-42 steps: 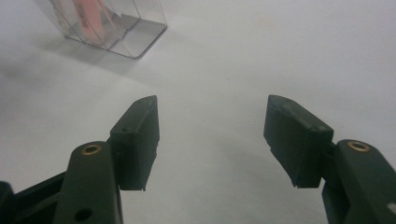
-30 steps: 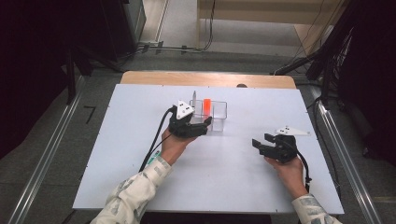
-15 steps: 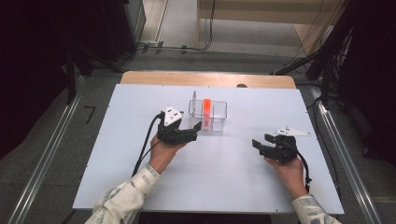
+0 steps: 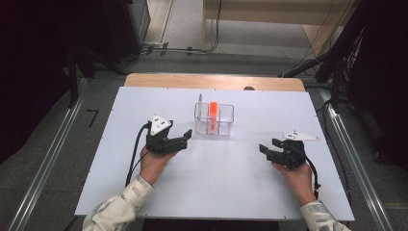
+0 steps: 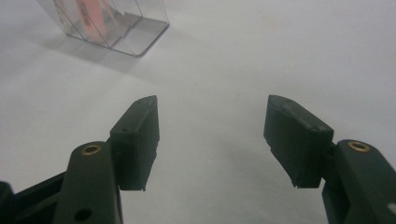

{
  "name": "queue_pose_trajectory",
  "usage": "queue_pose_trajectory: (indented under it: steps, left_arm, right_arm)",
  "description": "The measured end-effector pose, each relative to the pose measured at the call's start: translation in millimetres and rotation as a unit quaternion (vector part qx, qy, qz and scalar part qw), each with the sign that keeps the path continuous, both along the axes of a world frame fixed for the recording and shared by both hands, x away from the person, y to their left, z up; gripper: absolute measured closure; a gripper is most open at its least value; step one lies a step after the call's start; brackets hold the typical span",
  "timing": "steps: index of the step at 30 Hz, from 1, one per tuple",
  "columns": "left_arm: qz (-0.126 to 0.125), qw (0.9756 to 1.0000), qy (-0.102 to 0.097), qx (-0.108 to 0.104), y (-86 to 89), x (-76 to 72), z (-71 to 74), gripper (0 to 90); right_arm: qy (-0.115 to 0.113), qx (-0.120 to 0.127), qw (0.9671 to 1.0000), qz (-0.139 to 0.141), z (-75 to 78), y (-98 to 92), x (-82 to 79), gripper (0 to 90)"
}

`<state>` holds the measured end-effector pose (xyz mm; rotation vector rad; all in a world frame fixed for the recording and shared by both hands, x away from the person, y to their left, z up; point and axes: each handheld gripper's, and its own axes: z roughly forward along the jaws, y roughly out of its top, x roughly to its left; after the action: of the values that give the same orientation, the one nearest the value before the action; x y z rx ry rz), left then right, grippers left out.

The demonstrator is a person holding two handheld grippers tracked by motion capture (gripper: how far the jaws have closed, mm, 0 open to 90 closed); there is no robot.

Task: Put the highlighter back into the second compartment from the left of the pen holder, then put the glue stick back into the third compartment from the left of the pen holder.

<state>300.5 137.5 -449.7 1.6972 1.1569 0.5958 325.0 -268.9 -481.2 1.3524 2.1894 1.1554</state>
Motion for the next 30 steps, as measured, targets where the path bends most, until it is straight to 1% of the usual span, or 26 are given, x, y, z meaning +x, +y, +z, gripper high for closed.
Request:
queue_pose_trajectory:
  steps: [2,6,8,11,17,20,24,30]
  left_arm:
    - [0.003,1.0,-0.001,0.001,4.0,-3.1,-1.2,21.2]
    - [0.008,1.0,0.002,0.004,13.1,-10.5,-4.1,21.2]
    - [0.011,0.9999,0.004,0.001,18.2,-14.2,-5.4,21.2]
    - [0.019,0.9998,0.004,0.003,25.9,-19.0,-7.6,21.2]
    - [0.029,0.9995,0.011,0.003,38.4,-24.3,-12.0,21.2]
    - [0.03,0.9995,0.013,0.002,40.2,-26.6,-13.7,21.2]
    - [0.026,0.9995,0.016,0.008,40.9,-30.0,-15.8,21.2]
    - [0.026,0.999,0.031,0.017,43.2,-34.6,-23.9,21.1]
  right_arm:
    - [0.0,0.0,1.0,-0.001,0.1,-0.1,-0.2,34.4]
    - [0.0,0.001,1.0,-0.001,-0.3,-0.8,-0.3,34.5]
    - [-0.001,0.002,1.0,-0.001,-0.1,-0.9,-0.5,34.5]
    - [-0.001,0.001,1.0,0.001,0.0,-0.5,-0.5,34.5]
    - [0.001,0.0,1.0,0.0,-0.9,-0.1,-1.2,34.5]
    - [0.001,0.002,1.0,-0.002,-0.2,-1.5,-2.2,34.5]
    - [0.0,0.003,1.0,-0.002,-0.1,-2.7,-2.4,34.5]
    - [0.001,0.002,1.0,-0.002,-0.2,-1.5,-2.0,34.5]
